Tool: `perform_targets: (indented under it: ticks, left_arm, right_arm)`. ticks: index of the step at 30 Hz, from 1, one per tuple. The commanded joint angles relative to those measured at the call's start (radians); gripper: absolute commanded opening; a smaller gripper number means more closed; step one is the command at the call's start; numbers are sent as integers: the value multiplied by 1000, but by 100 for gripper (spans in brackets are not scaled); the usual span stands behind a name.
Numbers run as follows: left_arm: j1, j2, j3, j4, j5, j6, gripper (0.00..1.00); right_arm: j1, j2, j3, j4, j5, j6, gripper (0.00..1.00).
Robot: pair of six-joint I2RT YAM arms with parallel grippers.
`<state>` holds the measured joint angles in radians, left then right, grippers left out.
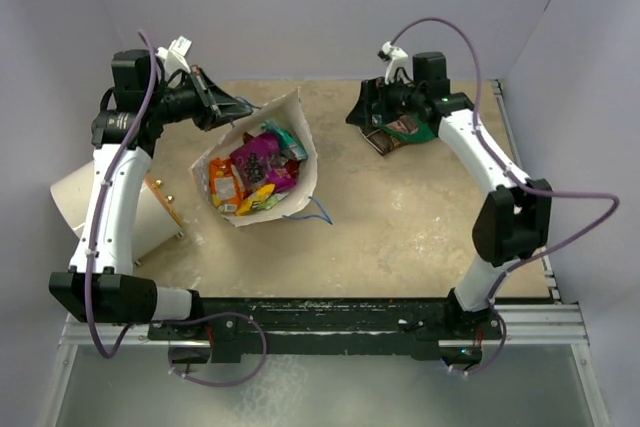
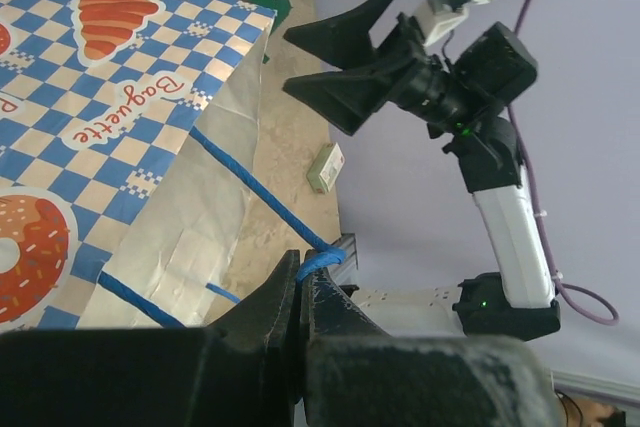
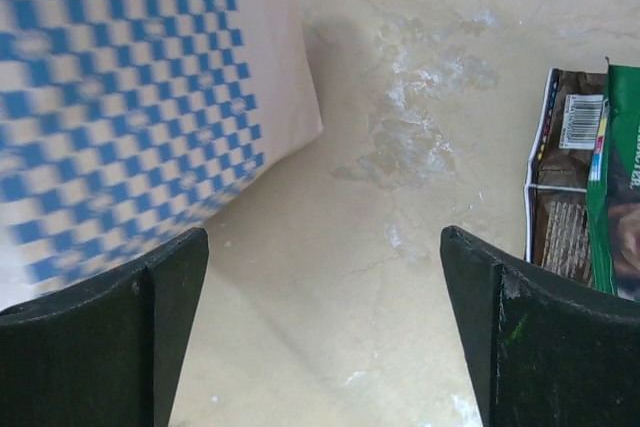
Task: Take the snacks out of the paper bag
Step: Place the snack at the center of the board.
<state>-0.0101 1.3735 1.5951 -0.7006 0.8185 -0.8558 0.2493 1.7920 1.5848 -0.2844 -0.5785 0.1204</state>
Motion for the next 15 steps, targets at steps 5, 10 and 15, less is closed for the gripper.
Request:
perform_targets:
  ticks: [5,10,15]
  left_arm:
    - [-128,-118,-108,154,-4,-68,0]
    - [-182,-164,-174,192,-35,-104,0]
    - [-323,-183,-212,203,-109,-132,0]
  right_arm:
    - [4,-258,18,-312,159,14,100]
    - [0,-472,-175,-243,360,107,99]
    - [-5,-545,-283,-258,287,19,99]
